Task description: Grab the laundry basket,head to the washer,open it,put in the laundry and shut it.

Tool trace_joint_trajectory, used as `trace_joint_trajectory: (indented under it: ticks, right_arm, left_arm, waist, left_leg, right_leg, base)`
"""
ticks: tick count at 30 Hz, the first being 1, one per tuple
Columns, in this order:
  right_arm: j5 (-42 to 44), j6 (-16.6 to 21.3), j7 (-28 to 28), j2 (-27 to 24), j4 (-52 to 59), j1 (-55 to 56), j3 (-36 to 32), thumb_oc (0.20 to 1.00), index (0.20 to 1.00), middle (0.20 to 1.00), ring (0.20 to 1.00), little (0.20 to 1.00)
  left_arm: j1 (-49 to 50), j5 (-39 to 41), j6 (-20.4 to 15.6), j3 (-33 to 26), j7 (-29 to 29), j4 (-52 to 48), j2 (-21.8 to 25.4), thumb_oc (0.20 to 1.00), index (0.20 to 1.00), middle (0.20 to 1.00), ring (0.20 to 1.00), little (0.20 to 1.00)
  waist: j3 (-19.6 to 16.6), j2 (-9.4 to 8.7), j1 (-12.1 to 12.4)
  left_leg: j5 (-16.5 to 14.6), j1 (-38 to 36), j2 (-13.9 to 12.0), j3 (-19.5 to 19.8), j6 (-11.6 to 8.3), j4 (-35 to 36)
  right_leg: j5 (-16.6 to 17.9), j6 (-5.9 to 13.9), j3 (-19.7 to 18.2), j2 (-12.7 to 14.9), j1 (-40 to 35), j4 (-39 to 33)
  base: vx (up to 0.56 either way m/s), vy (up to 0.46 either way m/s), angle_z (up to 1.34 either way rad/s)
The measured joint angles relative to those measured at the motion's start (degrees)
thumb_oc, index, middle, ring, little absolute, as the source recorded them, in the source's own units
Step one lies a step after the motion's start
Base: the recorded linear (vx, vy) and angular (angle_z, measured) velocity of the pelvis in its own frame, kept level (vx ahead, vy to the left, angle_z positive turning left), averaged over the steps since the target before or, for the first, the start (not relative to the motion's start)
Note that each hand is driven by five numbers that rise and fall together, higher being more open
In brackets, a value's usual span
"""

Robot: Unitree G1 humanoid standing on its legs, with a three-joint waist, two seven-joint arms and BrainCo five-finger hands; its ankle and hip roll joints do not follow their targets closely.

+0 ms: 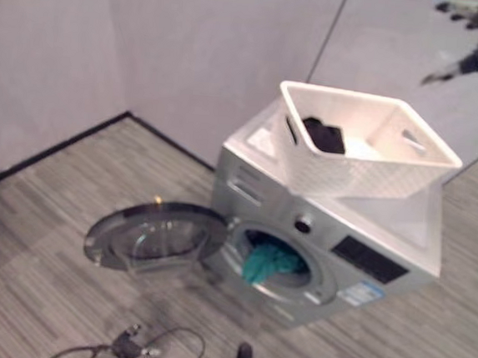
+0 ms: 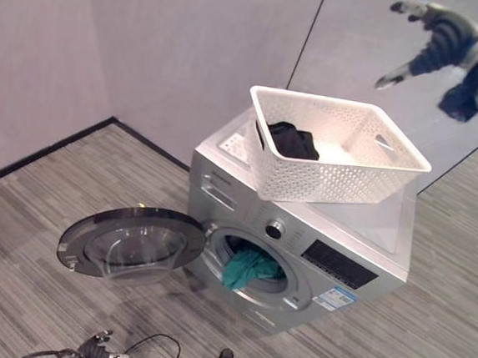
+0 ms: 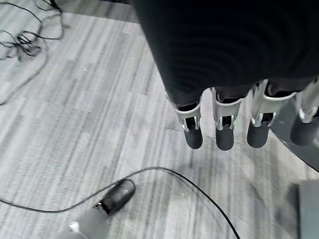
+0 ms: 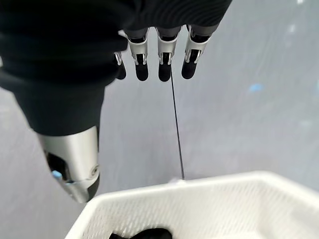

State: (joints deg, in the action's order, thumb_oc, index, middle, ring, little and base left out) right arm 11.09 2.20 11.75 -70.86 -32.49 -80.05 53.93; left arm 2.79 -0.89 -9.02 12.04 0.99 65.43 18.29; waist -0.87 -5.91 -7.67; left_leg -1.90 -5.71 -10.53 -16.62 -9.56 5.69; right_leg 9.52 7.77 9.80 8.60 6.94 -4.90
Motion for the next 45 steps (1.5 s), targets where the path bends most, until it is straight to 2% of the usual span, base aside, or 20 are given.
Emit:
trace_joint_trajectory:
  ticks: [1,4,8,14,19,23,25,28,36,45]
  right_arm:
    - [-0.05,-0.06,0.16,0.14,2.22,1.46,0.11,1.000,1.000,1.000,1.000,1.000]
    - [-1.60,-0.28,0.74,-0.13,5.39,4.62,-0.41,1.000,1.000,1.000,1.000,1.000]
    - [-2.41,-0.54,1.91,-3.28,13.39,13.66,-4.29,1.000,1.000,1.000,1.000,1.000]
    - [-4.14,-0.58,3.20,-3.34,13.47,20.86,-10.85,1.000,1.000,1.000,1.000,1.000]
    - [-5.68,-1.24,4.02,-2.32,10.07,21.62,-11.00,1.000,1.000,1.000,1.000,1.000]
    - [-8.92,-1.13,4.72,1.79,5.32,21.35,-10.18,1.000,1.000,1.000,1.000,1.000]
    - [-9.14,-1.38,5.21,2.15,3.52,21.18,-8.77,1.000,1.000,1.000,1.000,1.000]
    - [-12.57,-1.40,5.32,6.67,-5.14,17.51,-5.85,1.000,1.000,1.000,1.000,1.000]
    - [-13.59,-1.44,6.13,9.94,-9.84,12.93,-3.44,1.000,1.000,1.000,1.000,1.000]
    - [-13.38,-1.39,6.15,12.34,-9.22,11.12,-3.09,1.000,1.000,1.000,1.000,1.000]
  left_arm:
    - [0.05,0.00,0.03,0.00,-0.01,-0.01,-0.41,1.000,1.000,1.000,1.000,1.000]
    - [0.24,0.01,0.11,0.01,-0.02,-0.08,-1.09,1.000,1.000,1.000,1.000,1.000]
    - [0.35,-0.13,0.53,0.35,-0.08,-0.04,-1.77,1.000,1.000,1.000,1.000,1.000]
    - [-0.27,-0.90,0.56,0.35,-0.10,-0.14,-1.96,1.000,1.000,1.000,1.000,1.000]
    - [-0.35,-1.15,0.56,0.33,-0.08,-0.42,-1.95,1.000,1.000,1.000,1.000,1.000]
    - [-0.50,-0.33,0.55,0.27,-0.06,-0.61,-1.99,1.000,1.000,1.000,1.000,1.000]
    - [-0.75,0.08,0.53,0.28,-0.03,-0.62,-1.99,1.000,1.000,1.000,1.000,1.000]
    - [-0.94,1.19,0.57,-0.68,0.00,1.32,-2.09,1.000,1.000,1.000,1.000,1.000]
    - [-0.55,3.35,0.60,-1.56,0.06,2.17,-2.36,1.000,1.000,1.000,1.000,1.000]
    - [-0.61,5.02,0.28,-1.34,0.14,0.50,-2.33,1.000,1.000,1.000,1.000,1.000]
  waist:
    - [0.54,1.30,0.55]
    - [0.42,2.58,0.80]
    - [0.76,3.06,0.74]
    - [1.84,3.47,0.75]
    - [2.49,3.46,0.87]
    - [3.14,3.24,1.25]
    - [3.69,3.19,1.67]
    - [4.08,3.10,1.74]
    - [4.23,3.34,2.18]
    - [4.23,3.40,2.68]
  left_leg:
    - [0.11,0.66,-0.07,0.63,0.02,0.00]
    - [0.19,1.78,-0.18,1.68,-0.02,0.01]
    - [0.29,2.68,-0.18,2.24,-0.01,0.01]
    - [0.32,2.76,-0.18,2.59,-0.02,0.02]
    - [0.72,3.52,-0.24,3.23,-0.04,0.02]
    - [0.91,3.85,-0.45,3.47,-0.17,0.01]
    - [1.08,4.30,-0.60,3.89,-0.23,0.01]
    - [1.22,4.79,-1.16,3.98,-0.36,0.00]
    - [1.27,4.87,-1.76,4.28,-0.45,-0.01]
    - [1.90,6.81,-2.89,3.88,-1.39,0.00]
  right_leg:
    - [0.00,-0.01,0.58,0.04,0.15,0.01]
    - [-0.02,-0.03,1.43,0.07,0.64,0.02]
    - [-0.01,-0.04,2.06,0.15,1.17,0.02]
    - [-0.05,-0.07,2.35,0.26,1.04,0.01]
    - [-0.05,-0.07,2.78,0.31,1.35,0.01]
    - [-0.07,-0.11,3.15,0.16,1.54,0.00]
    - [-0.13,-0.20,3.49,0.08,1.71,0.01]
    - [-0.12,-0.22,3.59,-0.45,2.16,0.01]
    - [-0.14,-0.26,4.06,-0.99,2.02,0.02]
    - [-0.10,-1.15,3.50,-2.19,4.27,0.02]
  base:
    - [-0.03,0.005,0.18]
    - [-0.02,0.006,0.17]
    - [-0.01,0.002,0.07]
    - [0.00,-0.001,0.01]
    - [-0.01,-0.004,0.06]
    - [-0.01,-0.014,0.02]
    - [-0.01,-0.034,0.07]
    - [0.01,-0.022,0.02]
    - [0.00,-0.006,0.01]
    - [0.00,-0.005,-0.04]
